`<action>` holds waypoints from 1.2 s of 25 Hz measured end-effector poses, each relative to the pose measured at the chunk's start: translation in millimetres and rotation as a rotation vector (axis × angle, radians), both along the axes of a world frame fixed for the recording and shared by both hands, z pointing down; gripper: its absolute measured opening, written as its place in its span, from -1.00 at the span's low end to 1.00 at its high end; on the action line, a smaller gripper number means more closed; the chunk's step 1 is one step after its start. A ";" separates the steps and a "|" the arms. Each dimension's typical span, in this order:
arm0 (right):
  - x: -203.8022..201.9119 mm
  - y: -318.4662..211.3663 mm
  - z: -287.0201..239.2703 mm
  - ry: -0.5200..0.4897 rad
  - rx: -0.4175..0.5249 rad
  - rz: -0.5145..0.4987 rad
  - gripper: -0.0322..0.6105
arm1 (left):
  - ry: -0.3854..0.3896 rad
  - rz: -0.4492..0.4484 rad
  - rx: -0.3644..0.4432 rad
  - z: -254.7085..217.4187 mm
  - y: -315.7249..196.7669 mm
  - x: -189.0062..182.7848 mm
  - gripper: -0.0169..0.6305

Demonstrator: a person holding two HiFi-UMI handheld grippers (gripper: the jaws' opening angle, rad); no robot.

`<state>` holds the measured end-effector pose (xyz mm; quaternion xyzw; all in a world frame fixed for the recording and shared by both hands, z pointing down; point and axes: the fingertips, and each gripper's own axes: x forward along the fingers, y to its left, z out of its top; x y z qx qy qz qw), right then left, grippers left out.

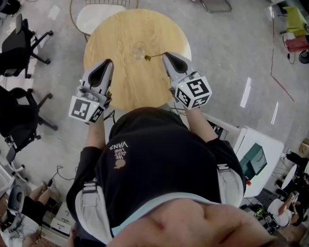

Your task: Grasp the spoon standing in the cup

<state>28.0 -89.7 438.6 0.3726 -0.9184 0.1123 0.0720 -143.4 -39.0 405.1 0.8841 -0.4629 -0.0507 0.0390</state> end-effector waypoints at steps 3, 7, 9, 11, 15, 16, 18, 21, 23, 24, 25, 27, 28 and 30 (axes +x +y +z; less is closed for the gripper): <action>1.5 1.9 1.8 -0.003 -0.004 0.006 -0.89 | -0.003 -0.008 -0.004 2.9 2.1 -3.2 -0.90; 4.9 3.4 2.9 0.002 -0.002 0.012 -0.89 | -0.005 -0.023 -0.016 8.7 4.2 -6.4 -0.90; 5.5 3.4 2.9 0.001 -0.002 0.014 -0.89 | -0.004 -0.028 -0.020 10.8 4.6 -7.7 -0.90; 5.4 3.3 2.8 -0.002 -0.006 0.015 -0.89 | -0.004 -0.031 -0.024 12.2 4.9 -8.7 -0.90; 7.0 4.0 4.5 0.011 -0.012 0.014 -0.89 | -0.002 -0.033 -0.030 13.6 6.8 -6.8 -0.90; 7.3 4.2 5.6 0.017 -0.012 0.013 -0.89 | -0.001 -0.034 -0.031 14.2 7.3 -6.5 -0.90; 6.8 3.8 7.5 0.027 -0.013 0.012 -0.89 | 0.000 -0.037 -0.034 15.7 7.5 -7.1 -0.90; 3.4 1.5 8.3 0.031 -0.015 0.009 -0.89 | 0.003 -0.041 -0.038 16.8 5.9 -10.6 -0.90; 1.8 1.0 8.7 0.033 -0.016 0.008 -0.89 | 0.005 -0.043 -0.038 17.2 5.6 -12.4 -0.90; 1.6 1.3 9.0 0.035 -0.015 0.007 -0.89 | 0.007 -0.043 -0.038 17.3 6.0 -12.7 -0.90; 1.7 1.6 9.1 0.036 -0.015 0.007 -0.89 | 0.007 -0.044 -0.037 17.4 6.3 -12.7 -0.90; 2.1 1.1 8.7 0.036 -0.015 0.007 -0.89 | 0.007 -0.045 -0.038 17.3 6.0 -12.5 -0.90; 2.1 0.6 8.5 0.036 -0.016 0.006 -0.89 | 0.007 -0.046 -0.038 17.2 5.6 -12.6 -0.90; 1.8 -0.3 8.7 0.035 -0.016 0.006 -0.89 | 0.008 -0.047 -0.038 17.6 4.7 -12.9 -0.90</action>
